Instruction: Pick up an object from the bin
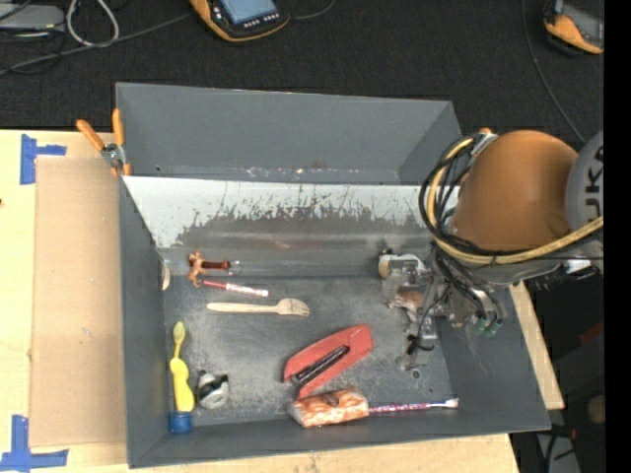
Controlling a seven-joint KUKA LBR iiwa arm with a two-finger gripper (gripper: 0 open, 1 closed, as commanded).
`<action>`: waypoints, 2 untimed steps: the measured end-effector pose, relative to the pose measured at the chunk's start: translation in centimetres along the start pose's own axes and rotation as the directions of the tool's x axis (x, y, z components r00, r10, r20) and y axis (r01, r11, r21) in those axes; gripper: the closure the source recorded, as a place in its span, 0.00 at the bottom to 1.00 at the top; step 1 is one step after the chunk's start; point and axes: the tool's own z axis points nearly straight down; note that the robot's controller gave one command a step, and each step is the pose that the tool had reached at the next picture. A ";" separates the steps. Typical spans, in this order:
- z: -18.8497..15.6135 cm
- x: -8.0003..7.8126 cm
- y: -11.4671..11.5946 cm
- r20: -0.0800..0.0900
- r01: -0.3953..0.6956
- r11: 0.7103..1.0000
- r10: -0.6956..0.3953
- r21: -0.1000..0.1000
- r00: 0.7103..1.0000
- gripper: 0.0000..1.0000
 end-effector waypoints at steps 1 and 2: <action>-0.4 -0.2 0.0 0.008 0.002 1.000 -0.002 0.000 1.000 0.00; 5.7 -1.5 1.9 0.008 0.180 0.984 -0.180 0.002 0.984 0.00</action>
Offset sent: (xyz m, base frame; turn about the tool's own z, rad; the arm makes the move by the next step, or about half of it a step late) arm 0.0295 0.0450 -0.1381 -0.4063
